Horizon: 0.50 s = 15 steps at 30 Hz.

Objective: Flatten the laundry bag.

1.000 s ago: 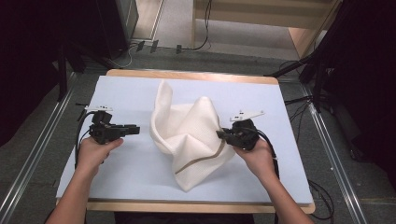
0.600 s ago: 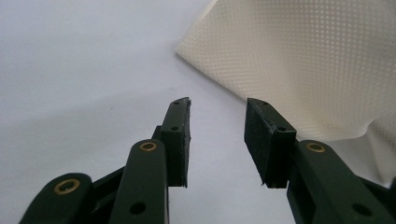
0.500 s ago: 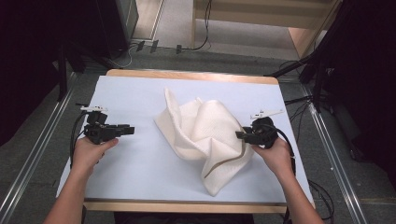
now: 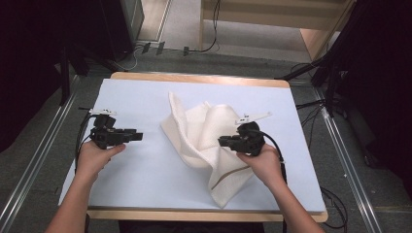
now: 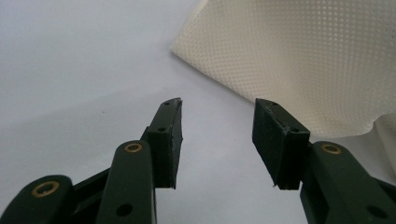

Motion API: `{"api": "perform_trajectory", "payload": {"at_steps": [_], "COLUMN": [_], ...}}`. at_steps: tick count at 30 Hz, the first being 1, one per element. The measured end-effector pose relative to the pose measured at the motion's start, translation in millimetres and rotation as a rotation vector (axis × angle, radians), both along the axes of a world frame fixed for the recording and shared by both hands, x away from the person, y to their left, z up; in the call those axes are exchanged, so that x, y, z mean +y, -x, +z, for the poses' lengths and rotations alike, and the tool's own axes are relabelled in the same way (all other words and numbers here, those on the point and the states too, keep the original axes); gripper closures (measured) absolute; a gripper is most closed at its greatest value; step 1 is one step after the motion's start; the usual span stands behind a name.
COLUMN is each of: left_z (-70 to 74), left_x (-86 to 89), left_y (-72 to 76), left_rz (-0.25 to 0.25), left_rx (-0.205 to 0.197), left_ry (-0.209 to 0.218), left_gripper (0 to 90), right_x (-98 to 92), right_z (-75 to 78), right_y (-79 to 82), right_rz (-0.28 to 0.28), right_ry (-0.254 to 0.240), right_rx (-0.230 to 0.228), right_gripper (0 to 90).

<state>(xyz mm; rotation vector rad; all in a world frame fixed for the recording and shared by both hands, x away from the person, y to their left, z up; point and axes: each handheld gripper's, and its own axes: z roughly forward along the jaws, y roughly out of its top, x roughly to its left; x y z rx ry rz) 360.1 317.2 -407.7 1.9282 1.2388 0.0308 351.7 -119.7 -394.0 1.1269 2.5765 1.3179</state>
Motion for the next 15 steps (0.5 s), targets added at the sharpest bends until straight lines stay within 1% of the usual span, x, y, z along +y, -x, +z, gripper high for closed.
{"api": "perform_trajectory", "payload": {"at_steps": [1,2,4,6,9,11,15], "left_z": [0.0,3.1,6.8,10.5,15.2,18.5,26.5], "left_x": [0.0,0.4,1.7,3.6,5.2,6.1,11.1], "left_y": [0.0,0.2,1.1,2.5,4.5,5.7,8.8], "left_rz": [0.000,-0.002,0.001,0.005,0.008,0.008,0.007], "left_rx": [0.000,-0.003,-0.012,-0.018,-0.028,-0.032,-0.056], "left_ry": [0.000,-0.001,-0.003,0.001,0.003,0.003,0.002], "left_gripper": [53.2,52.6,51.9,51.1,50.4,49.8,48.8], "right_x": [5.3,11.8,21.3,33.2,51.5,61.9,78.8], "right_z": [-2.6,-4.9,-7.4,-9.0,-10.7,-12.6,-20.2], "right_y": [1.1,3.5,6.9,12.6,21.1,25.3,30.4], "right_rz": [0.013,0.026,0.051,0.084,0.124,0.143,0.176], "right_ry": [-0.001,-0.017,-0.041,-0.050,-0.032,-0.016,0.019], "right_rx": [0.009,0.022,0.028,0.020,-0.011,-0.018,-0.029], "right_gripper": [85.6,85.6,85.6,85.6,86.2,86.2,86.2]}}
